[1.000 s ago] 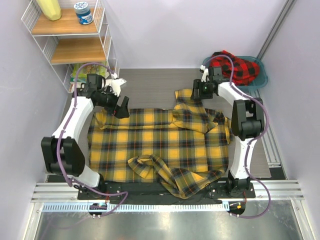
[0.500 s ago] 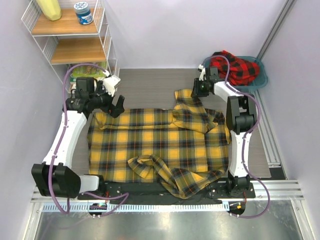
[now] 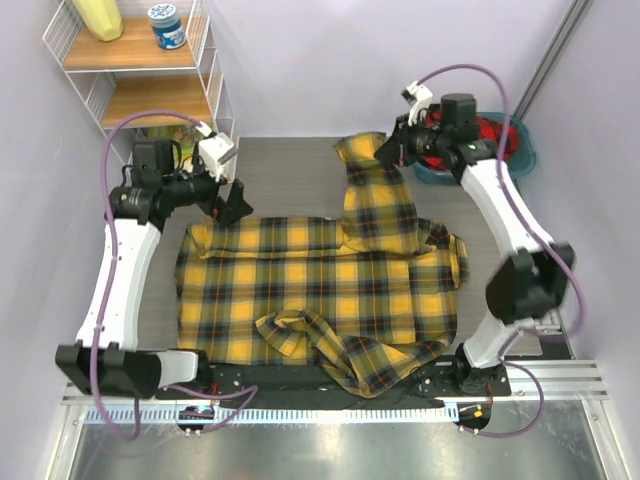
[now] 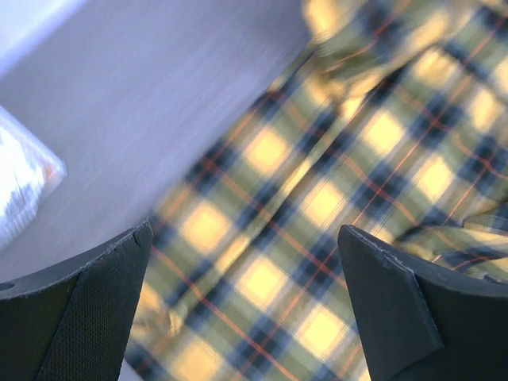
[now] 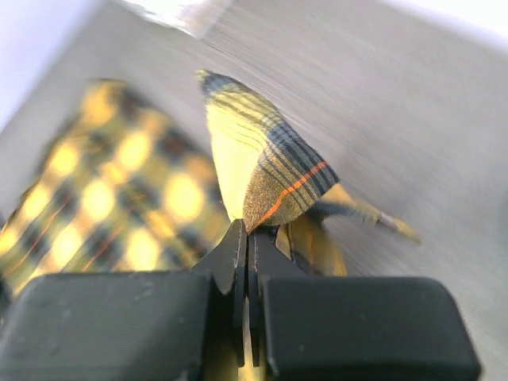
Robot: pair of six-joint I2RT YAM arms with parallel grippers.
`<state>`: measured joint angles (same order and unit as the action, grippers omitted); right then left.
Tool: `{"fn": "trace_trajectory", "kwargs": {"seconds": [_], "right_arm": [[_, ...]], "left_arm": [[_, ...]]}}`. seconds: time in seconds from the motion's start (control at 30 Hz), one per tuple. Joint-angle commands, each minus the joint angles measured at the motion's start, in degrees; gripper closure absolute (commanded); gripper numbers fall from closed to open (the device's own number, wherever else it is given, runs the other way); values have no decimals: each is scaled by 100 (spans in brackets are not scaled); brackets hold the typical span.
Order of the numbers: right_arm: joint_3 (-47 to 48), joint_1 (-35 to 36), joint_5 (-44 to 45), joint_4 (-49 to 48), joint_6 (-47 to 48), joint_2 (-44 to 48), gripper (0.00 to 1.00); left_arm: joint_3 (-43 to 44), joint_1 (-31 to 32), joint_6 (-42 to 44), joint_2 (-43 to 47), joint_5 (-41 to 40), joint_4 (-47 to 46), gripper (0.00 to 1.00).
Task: Fold and stack the long sleeve shirts
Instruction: Fold the shirt
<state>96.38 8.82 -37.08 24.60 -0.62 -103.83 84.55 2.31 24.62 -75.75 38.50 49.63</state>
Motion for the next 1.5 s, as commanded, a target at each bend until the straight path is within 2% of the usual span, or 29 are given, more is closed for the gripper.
{"fn": "trace_trajectory", "kwargs": {"seconds": [0.0, 0.13, 0.23, 0.27, 0.3, 0.33, 0.43, 0.47, 0.67, 0.9, 0.93, 1.03, 1.07, 1.1, 1.13, 1.17, 1.23, 1.27, 1.3, 1.37, 1.4, 1.47], "right_arm": [[-470, 601, -757, 562, 1019, 1575, 99], [-1224, 1059, -467, 862, 1529, 2445, 99], [-1691, 1375, -72, 862, 1565, 2999, 99], [-1797, 1412, -28, 854, 1539, 3200, 99], [-1998, 1421, -19, 827, 1478, 3289, 99], [-2087, 1421, 8, 818, 1460, 3360, 99], [-2421, 1447, 96, 818, 1609, 3650, 99], [-2561, 1465, 87, 827, 1722, 3764, 99], [-2984, 1675, 96, 801, 1943, 4107, 99], [-3248, 1851, 87, 660, 1978, 4503, 99], [-3274, 1869, 130, 625, 1987, 4573, 98], [-3327, 1922, 175, 599, 2005, 4714, 98], [-3345, 1930, 166, 572, 1979, 4740, 97], [-3336, 1957, 149, 564, 1987, 4767, 96], [-3336, 1957, 148, 581, 1970, 4819, 93], [-3327, 1966, 157, 598, 1952, 4854, 77], [-3223, 1948, 175, 843, 1926, 4916, 54], [-3187, 1957, 288, 923, 1873, 5003, 35], [-3126, 1957, 367, 1002, 1812, 5039, 25], [-2679, 1966, 255, 1686, 2003, 5022, 9], [-2520, 1948, 176, 1906, 2092, 5022, 1], [-2317, 1843, 174, 2067, 2137, 5109, 0]], "left_arm": [[-211, 673, 78, 919, 396, -760, 0], [-413, 1271, -89, 1202, 307, -1402, 0], [-615, 2008, -89, 1308, -209, -1552, 0], [-650, 2437, -133, 1308, -412, -1587, 0], [-694, 2641, -237, 1308, -840, -1727, 0], [-816, 3009, -717, 1299, -1097, -1841, 0], [-984, 3634, -1301, 1159, -1555, -1930, 0], [-1046, 3776, -1433, 1115, -1930, -2148, 0], [-1108, 4032, -2312, 544, -2329, -2668, 0], [-731, 4050, -2743, -115, -1268, -2774, 0], [-704, 4058, -2787, -168, -753, -2792, 3], [-607, 4198, -2963, -274, -82, -2906, 30], [-572, 4277, -2867, -309, -1, -2880, 52], [-554, 4417, -2771, -301, 43, -2827, 64], [-537, 4480, -2657, -292, 183, -2653, 90], [-484, 4541, -2525, -231, 193, -2494, 99], [-449, 4761, -1805, -99, 79, -1768, 100], [-518, 4814, -1568, -3, 87, -1520, 100], [-571, 4814, -1244, 233, 70, -1326, 100], [-807, 4814, -812, 463, 139, -661, 100], [-887, 4849, -253, 690, 158, -421, 100], [-1211, 5137, 199, 885, 79, 97, 100]]}}
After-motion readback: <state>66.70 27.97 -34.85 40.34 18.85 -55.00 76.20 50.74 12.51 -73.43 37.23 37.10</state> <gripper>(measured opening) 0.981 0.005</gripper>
